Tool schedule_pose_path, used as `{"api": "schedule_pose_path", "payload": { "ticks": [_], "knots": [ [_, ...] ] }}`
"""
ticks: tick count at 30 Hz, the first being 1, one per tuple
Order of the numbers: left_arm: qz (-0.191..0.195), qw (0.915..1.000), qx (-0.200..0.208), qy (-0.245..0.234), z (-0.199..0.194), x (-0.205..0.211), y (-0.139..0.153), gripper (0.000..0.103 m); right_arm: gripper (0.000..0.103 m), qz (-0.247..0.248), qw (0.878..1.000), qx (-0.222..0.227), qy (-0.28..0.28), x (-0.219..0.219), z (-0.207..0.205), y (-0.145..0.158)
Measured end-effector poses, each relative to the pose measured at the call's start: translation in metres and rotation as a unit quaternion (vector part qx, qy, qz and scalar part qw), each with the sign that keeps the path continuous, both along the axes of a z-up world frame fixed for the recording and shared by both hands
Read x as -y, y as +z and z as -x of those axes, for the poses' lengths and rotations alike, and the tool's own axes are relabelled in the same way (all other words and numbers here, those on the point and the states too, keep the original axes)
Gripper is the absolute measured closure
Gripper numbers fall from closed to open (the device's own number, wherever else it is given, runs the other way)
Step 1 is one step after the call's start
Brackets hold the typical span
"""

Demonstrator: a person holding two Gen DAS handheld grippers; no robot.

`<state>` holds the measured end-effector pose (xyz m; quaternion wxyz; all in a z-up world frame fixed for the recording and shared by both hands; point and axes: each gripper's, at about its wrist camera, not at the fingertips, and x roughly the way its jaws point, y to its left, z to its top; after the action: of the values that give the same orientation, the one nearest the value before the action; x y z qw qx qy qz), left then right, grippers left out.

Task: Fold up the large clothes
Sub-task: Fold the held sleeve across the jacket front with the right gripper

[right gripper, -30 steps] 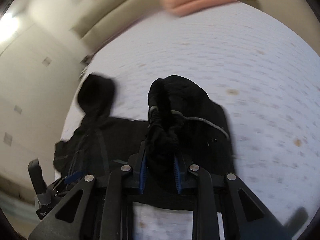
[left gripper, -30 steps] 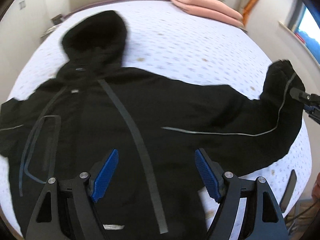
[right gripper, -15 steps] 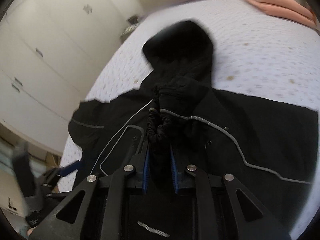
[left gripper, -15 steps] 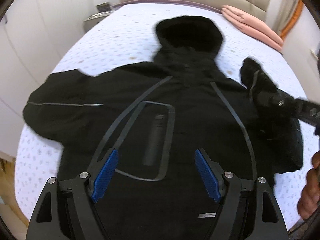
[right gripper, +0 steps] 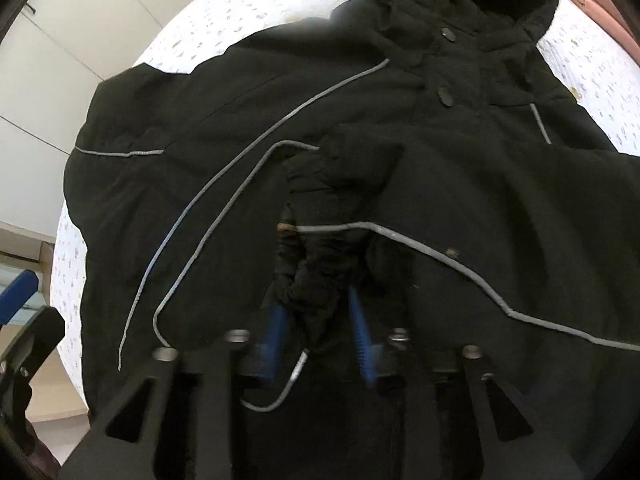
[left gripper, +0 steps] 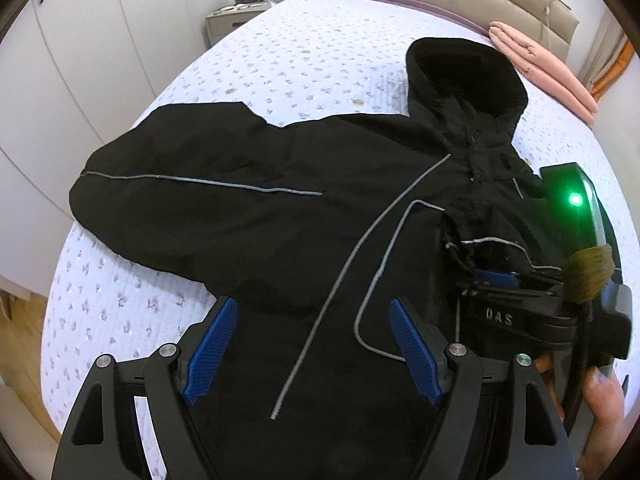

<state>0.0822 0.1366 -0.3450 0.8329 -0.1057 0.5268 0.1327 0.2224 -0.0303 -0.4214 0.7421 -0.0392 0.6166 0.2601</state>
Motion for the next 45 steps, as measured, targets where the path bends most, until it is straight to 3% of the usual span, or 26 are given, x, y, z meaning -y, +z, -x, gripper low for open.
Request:
{"api": "schedule_pose_path", "payload": {
  "ticks": [4,8,11,12,14,17,20,21,24,26,27,30,38,42,45],
  "knots": [
    [0.012,0.9999,0.006,-0.003,-0.008,-0.006,-0.002,0.023,0.041,-0.016,1.000,0.005,0.010,0.005,0.009,0.024],
    [0.030,0.9990,0.021,-0.027,-0.022,0.002,0.002,0.023,0.041,-0.034,0.997,0.057,-0.027,0.053,0.022,0.072],
    [0.062,0.9958,0.032,-0.060,-0.039,0.017,-0.001,0.023,0.042,-0.003,0.991,0.108,-0.081,0.095,0.022,0.092],
    [0.082,0.9930,0.033,-0.078,-0.048,0.025,-0.006,0.023,0.046,0.023,0.986,0.126,-0.106,0.115,0.021,0.093],
    [0.106,0.9890,0.031,-0.098,-0.060,0.037,-0.014,0.023,0.056,0.046,0.982,0.126,-0.134,0.143,0.014,0.087],
    [0.169,0.9775,0.018,-0.125,-0.082,0.054,-0.036,0.023,0.064,0.064,0.981,0.093,-0.156,0.163,0.007,0.048],
    [0.205,0.9698,0.005,-0.132,-0.094,0.063,-0.055,0.023,0.067,0.053,0.987,0.001,-0.154,0.163,-0.004,-0.012],
    [0.212,0.9681,0.000,-0.134,-0.097,0.065,-0.061,0.023,0.067,0.044,0.985,-0.001,-0.166,0.169,-0.006,-0.019],
    [0.201,0.9691,-0.007,-0.143,-0.106,0.075,-0.071,0.025,0.067,0.038,0.985,0.007,-0.168,0.170,-0.009,-0.013],
    [0.198,0.9681,-0.007,-0.153,-0.109,0.080,-0.072,0.046,0.067,0.030,0.985,0.003,-0.171,0.175,-0.009,-0.013],
    [0.201,0.9661,-0.009,-0.162,-0.111,0.084,-0.073,0.070,0.067,0.030,0.985,0.002,-0.168,0.176,-0.008,-0.012],
    [0.185,0.9677,-0.005,-0.171,-0.114,0.091,-0.071,0.081,0.067,0.030,0.987,0.001,-0.160,0.179,-0.014,-0.007],
    [0.148,0.9752,0.056,-0.155,-0.103,0.064,-0.023,0.084,0.066,0.002,0.990,0.029,-0.141,0.170,0.006,0.054],
    [0.116,0.9839,0.075,-0.113,-0.092,0.013,0.001,0.084,0.059,-0.010,0.989,0.053,-0.140,0.171,0.012,0.080],
    [0.109,0.9882,0.063,-0.087,-0.085,-0.026,-0.002,0.083,0.057,-0.007,0.987,0.056,-0.152,0.175,0.010,0.080]
  ]
}}
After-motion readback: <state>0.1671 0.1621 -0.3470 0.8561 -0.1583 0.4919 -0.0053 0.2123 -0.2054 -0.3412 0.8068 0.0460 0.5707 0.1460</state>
